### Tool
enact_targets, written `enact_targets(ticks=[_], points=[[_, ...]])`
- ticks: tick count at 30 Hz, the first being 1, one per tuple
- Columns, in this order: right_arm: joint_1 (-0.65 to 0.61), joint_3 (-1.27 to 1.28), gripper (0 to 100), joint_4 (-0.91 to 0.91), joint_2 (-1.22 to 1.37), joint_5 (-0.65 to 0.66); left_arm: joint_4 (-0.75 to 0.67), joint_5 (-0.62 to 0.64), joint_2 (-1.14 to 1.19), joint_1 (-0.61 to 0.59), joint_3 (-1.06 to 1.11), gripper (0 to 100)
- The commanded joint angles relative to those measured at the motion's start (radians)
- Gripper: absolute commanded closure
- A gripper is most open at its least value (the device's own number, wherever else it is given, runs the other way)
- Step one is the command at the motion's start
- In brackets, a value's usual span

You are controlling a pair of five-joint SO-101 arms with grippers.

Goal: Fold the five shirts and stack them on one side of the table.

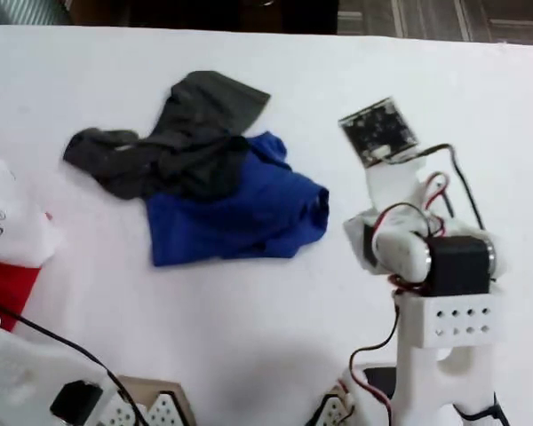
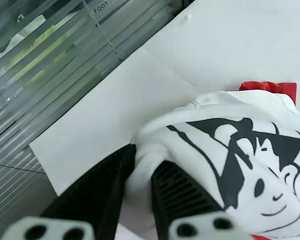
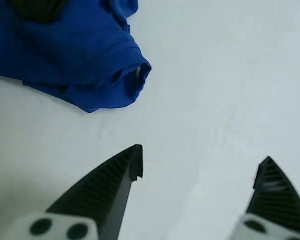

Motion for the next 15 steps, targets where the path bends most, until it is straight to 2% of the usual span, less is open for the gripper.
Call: enact_targets(ticks=[1,6,9,12,15], points=[[-0.082,0.020,64.7,-0.018,-0.021,-0.002,-0.026,0.008,0.029,-0.012,0.042,97],[-0.153,0.054,64.7,-0.018,-0.022,-0.002,-0.091,-0.015,0.175,-0.018,0.116,95],[-0.159,0.055,64.7,-0.019,-0.018,-0.002,-0.083,-0.106,0.253,-0.017,0.119,80],[-0.159,0.055,64.7,-0.019,-0.016,-0.002,-0.078,-0.087,0.288,-0.025,0.117,63],[-0.159,0.055,64.7,-0.019,-0.016,-0.002,-0.092,-0.018,0.285,-0.028,0.076,59]])
